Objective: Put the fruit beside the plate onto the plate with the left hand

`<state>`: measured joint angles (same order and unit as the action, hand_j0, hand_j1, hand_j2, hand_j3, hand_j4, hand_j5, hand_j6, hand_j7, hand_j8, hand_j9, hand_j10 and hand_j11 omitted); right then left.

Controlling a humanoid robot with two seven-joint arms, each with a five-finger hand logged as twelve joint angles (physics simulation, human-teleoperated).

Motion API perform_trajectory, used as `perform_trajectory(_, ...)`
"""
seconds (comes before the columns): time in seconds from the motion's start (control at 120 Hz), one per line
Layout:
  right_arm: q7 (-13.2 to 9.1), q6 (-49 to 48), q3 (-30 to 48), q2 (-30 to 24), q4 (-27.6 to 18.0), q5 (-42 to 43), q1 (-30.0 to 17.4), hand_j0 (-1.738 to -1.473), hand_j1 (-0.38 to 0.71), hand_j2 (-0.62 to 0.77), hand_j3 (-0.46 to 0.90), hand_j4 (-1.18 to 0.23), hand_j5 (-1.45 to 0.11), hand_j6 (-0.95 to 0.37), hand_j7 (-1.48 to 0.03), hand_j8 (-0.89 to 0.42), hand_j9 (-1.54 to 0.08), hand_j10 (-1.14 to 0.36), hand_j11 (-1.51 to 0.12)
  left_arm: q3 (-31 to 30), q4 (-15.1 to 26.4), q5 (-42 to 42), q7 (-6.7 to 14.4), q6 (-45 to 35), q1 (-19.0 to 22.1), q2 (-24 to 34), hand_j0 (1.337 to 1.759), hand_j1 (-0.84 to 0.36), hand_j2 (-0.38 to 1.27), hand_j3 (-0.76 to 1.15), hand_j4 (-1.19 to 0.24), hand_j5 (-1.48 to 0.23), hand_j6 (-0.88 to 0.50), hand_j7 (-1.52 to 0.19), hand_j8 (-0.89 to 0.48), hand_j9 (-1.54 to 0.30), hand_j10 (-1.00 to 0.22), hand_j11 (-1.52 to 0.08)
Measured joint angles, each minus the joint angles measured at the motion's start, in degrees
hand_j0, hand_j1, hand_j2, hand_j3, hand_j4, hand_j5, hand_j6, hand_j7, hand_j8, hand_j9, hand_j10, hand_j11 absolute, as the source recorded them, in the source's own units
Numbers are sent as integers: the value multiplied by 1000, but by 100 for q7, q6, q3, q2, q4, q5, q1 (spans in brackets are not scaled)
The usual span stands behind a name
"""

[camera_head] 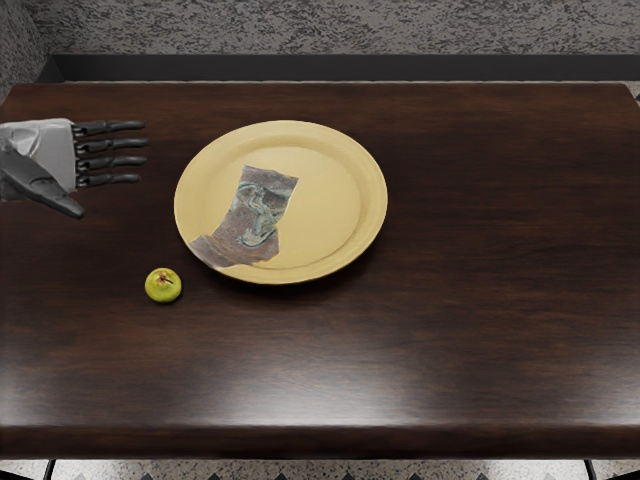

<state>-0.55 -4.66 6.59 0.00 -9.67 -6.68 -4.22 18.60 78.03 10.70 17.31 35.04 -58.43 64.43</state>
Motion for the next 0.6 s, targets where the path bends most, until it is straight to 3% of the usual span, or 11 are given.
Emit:
perform_trajectory(0.242,0,0,-15,0,-17,30,8,-1658,-310,-7,0,-33,-43,-33,-43,-33,-43,-33,-43,-1,155,-52,3,0,-140,-53,1658,349,0,0,2,0,3,0,2,0,2,0)
perform_trajectory(0.417,-5,0,-17,0,-27,34,9,-1658,-310,-7,0,-33,-43,-33,-43,-33,-43,-33,-43,27,166,-680,0,0,-242,-223,1658,349,0,0,1,0,2,0,1,0,1,0)
perform_trajectory(0.492,-5,0,-17,0,-27,35,9,-1658,-310,-7,0,-33,-43,-33,-43,-33,-43,-33,-43,199,256,-1236,-6,0,-245,-171,1658,349,0,0,1,0,1,0,1,0,1,0)
perform_trajectory(0.6,-6,0,-17,0,-28,35,9,-1658,-310,-7,0,-33,-43,-33,-43,-33,-43,-33,-43,439,730,-2415,-13,0,-222,-92,1658,349,0,0,0,0,0,0,0,0,0,0)
